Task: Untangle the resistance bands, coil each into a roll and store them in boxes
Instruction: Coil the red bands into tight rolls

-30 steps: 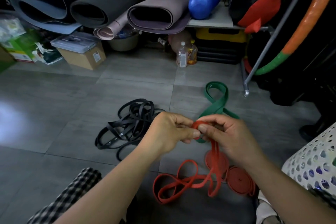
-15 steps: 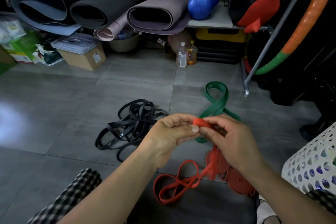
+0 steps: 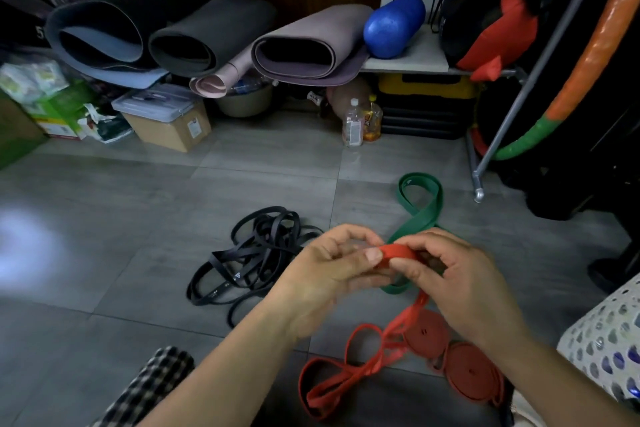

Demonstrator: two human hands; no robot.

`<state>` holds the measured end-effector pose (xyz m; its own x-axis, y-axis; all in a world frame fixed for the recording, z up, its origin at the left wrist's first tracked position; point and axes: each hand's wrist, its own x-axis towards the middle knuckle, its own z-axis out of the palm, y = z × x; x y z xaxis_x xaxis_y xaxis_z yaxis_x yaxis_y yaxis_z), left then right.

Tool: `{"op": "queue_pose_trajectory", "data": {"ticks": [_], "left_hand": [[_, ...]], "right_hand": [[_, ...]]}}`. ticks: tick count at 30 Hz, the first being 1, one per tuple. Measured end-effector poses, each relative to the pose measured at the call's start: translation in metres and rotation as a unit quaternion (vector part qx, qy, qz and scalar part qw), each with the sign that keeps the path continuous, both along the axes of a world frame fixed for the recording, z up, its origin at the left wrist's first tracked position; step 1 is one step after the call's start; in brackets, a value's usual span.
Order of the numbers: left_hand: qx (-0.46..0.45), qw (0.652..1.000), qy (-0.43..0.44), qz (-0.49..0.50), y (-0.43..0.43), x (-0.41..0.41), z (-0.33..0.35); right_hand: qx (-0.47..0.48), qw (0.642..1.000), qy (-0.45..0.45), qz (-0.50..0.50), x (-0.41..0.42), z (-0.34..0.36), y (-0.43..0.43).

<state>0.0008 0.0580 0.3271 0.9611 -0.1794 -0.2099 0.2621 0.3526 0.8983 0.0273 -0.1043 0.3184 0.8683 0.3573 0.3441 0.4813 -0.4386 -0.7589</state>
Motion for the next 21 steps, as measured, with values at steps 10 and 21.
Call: {"op": "queue_pose_trajectory", "data": {"ticks": [10, 21], "left_hand": [[0.232, 0.967, -0.101, 0.021, 0.001, 0.004, -0.003], [-0.008, 0.992, 0.028, 0.121, -0.012, -0.006, -0.013]], "right_hand": [[0.161, 0.972, 0.173, -0.01, -0.003, -0.004, 0.005], [0.11, 0.987, 0.11, -0.024, -0.002, -0.016, 0.017]]}}
